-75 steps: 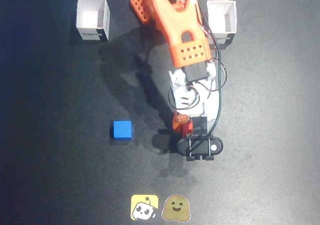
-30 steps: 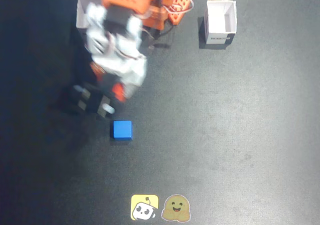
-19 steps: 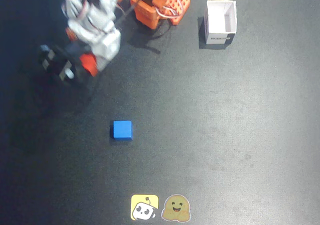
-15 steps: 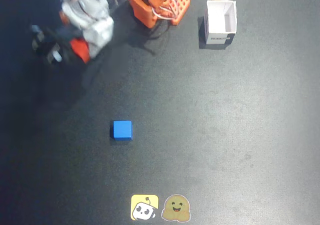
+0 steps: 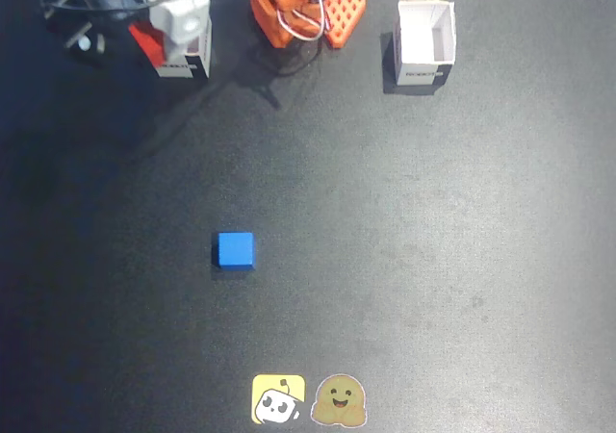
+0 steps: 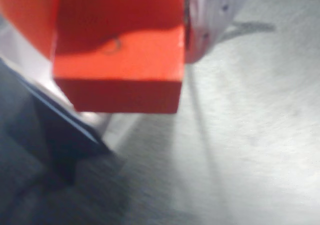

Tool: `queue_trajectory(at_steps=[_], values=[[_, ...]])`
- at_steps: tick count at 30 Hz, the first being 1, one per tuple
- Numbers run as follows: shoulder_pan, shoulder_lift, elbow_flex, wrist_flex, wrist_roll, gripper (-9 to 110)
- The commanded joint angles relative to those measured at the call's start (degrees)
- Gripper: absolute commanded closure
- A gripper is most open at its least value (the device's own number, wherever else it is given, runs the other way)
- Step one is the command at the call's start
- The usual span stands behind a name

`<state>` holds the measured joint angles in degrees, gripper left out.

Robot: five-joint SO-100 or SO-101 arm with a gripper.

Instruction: Put the red cube in the right box and the blue cube in the left box.

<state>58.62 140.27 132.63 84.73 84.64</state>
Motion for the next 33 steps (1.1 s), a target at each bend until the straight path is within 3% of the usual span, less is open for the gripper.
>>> queue_trajectory(at_steps=[1,12,33], values=[[2.5,2.6,0.0,1.1,-0.4,91],[5.3,7.5,3.5,2.6,6.9,90],[6.7,9.5,7.1,-0.2,5.1,85]])
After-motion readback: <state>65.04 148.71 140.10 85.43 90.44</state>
